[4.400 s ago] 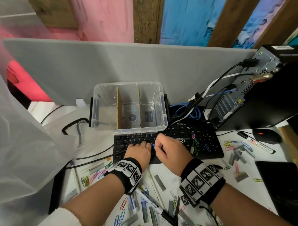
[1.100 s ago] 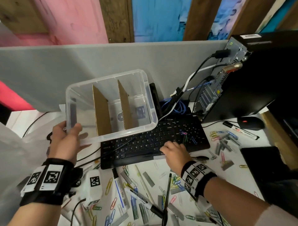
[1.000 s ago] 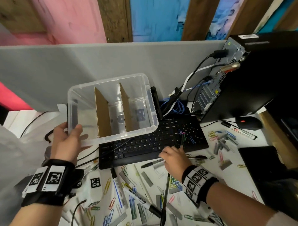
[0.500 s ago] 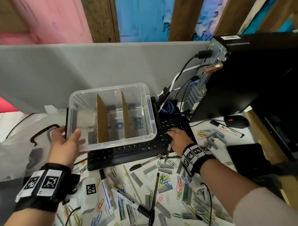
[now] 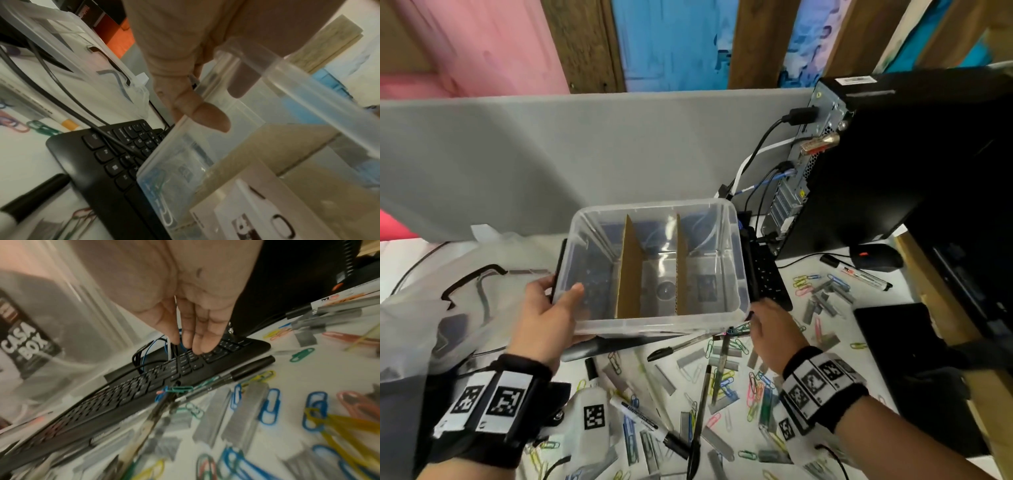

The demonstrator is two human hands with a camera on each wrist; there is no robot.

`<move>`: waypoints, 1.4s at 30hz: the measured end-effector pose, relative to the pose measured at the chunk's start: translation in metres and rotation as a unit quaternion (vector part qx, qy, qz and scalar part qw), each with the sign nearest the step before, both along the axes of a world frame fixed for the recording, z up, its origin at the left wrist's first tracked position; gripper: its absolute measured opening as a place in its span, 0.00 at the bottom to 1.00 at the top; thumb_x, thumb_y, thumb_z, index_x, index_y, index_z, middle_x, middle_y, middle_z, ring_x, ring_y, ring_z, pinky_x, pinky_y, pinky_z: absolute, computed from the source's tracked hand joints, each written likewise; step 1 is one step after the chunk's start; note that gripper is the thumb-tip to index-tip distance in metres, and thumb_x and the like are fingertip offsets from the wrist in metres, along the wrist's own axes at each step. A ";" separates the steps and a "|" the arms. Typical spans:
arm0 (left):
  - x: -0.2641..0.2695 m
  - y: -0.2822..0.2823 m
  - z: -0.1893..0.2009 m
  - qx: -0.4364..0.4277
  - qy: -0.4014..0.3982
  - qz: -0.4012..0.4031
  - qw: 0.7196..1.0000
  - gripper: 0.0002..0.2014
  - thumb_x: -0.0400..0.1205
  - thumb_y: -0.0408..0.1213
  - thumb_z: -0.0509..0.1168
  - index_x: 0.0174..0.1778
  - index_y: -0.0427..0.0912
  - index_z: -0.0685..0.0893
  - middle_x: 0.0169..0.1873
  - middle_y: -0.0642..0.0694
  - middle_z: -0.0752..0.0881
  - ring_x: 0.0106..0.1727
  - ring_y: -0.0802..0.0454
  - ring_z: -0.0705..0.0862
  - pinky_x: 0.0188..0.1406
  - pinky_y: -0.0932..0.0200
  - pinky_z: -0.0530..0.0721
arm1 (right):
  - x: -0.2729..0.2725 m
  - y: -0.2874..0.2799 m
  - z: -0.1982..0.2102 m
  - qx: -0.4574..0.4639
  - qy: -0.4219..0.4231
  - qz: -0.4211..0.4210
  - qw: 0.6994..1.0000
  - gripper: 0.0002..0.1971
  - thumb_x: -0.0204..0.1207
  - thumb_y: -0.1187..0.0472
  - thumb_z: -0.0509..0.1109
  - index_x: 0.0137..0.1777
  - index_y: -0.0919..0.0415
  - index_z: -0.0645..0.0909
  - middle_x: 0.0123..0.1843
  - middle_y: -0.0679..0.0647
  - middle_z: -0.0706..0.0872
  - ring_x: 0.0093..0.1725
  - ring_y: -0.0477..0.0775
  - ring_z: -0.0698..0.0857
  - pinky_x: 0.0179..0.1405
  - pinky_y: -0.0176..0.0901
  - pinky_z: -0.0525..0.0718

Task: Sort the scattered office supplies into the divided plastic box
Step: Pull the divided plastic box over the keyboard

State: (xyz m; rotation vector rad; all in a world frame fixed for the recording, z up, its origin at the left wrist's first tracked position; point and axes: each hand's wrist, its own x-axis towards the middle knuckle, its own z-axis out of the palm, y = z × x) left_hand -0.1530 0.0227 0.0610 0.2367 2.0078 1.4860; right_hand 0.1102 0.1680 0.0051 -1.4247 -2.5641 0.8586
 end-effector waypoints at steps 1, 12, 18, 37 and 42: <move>0.002 0.000 -0.002 -0.006 -0.002 -0.006 1.000 0.20 0.85 0.37 0.63 0.72 0.42 0.68 0.58 0.36 0.80 0.56 0.35 0.83 0.44 0.40 0.86 | -0.001 0.003 0.004 0.002 -0.009 -0.004 1.000 0.13 0.82 0.68 0.55 0.59 0.69 0.79 0.60 0.59 0.78 0.51 0.49 0.77 0.49 0.28 0.67; 0.017 0.013 -0.009 -0.024 -0.005 0.000 1.000 0.20 0.86 0.38 0.61 0.72 0.45 0.65 0.57 0.42 0.77 0.48 0.47 0.82 0.32 0.53 0.84 | -0.017 0.009 0.031 -0.129 0.032 -0.004 0.991 0.12 0.77 0.63 0.69 0.38 0.52 0.68 0.41 0.52 0.86 0.41 0.49 0.85 0.34 0.29 0.76; 0.018 0.013 -0.006 -0.011 0.004 -0.001 1.000 0.13 0.86 0.38 0.60 0.64 0.50 0.65 0.51 0.47 0.79 0.50 0.47 0.82 0.43 0.45 0.87 | -0.011 0.005 0.055 -0.468 0.317 -0.120 0.816 0.42 0.61 0.37 0.76 0.72 0.53 0.67 0.72 0.49 0.72 0.62 0.56 0.84 0.58 0.57 0.85; -0.051 -0.013 0.018 0.017 0.122 0.071 0.990 0.21 0.84 0.42 0.63 0.71 0.52 0.64 0.49 0.52 0.79 0.52 0.45 0.85 0.51 0.36 0.86 | -0.108 0.005 0.082 -0.349 0.326 -0.067 0.876 0.13 0.81 0.45 0.61 0.58 0.52 0.70 0.59 0.52 0.80 0.48 0.57 0.91 0.50 0.51 0.88; -0.052 -0.001 0.019 -0.011 0.073 0.057 0.996 0.21 0.85 0.38 0.62 0.72 0.46 0.64 0.62 0.39 0.76 0.54 0.42 0.84 0.49 0.41 0.87 | -0.120 0.009 0.086 -0.346 0.302 -0.085 0.885 0.09 0.83 0.45 0.58 0.55 0.49 0.70 0.52 0.46 0.80 0.48 0.60 0.90 0.52 0.57 0.87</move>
